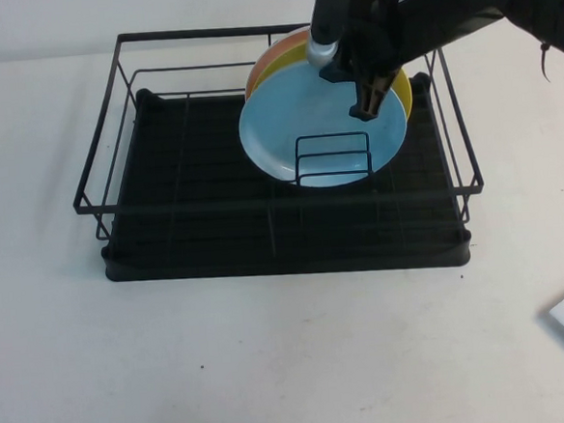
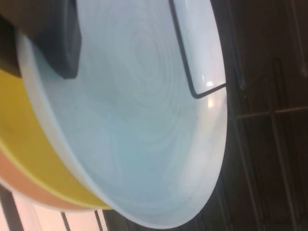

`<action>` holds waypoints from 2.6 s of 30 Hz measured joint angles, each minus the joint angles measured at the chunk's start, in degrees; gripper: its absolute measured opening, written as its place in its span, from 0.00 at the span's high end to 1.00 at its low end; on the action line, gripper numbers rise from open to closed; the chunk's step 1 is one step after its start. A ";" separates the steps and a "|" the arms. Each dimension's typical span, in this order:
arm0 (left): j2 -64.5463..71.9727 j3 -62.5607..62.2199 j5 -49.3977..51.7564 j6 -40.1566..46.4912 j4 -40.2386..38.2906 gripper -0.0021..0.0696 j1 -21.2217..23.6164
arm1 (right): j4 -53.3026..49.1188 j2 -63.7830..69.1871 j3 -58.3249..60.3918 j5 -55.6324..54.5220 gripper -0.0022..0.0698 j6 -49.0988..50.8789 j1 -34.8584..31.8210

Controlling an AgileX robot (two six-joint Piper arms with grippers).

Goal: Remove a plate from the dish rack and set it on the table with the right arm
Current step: Grasp the plate from the shelf, then place the plate from the table

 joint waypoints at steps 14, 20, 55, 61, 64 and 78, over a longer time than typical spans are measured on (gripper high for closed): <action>0.00 0.00 0.00 0.00 0.00 0.98 0.00 | 0.17 -16.59 0.00 3.76 0.87 3.32 0.00; 0.00 0.00 0.00 0.00 0.00 0.98 0.00 | -0.45 -25.28 0.00 11.72 0.87 16.38 0.00; 0.00 0.00 0.00 0.00 0.00 0.98 0.00 | 6.45 -37.82 61.82 -11.51 0.87 77.78 9.10; 0.00 0.00 0.00 0.00 0.00 0.98 0.00 | 7.00 -33.27 61.82 -13.95 0.87 77.39 9.10; 0.00 0.00 0.00 0.00 0.00 0.98 0.00 | 7.26 -31.58 61.82 -15.22 0.87 77.39 9.10; 0.00 0.00 0.00 0.00 0.00 0.98 0.00 | 9.46 -25.45 61.49 -19.21 0.87 77.62 9.10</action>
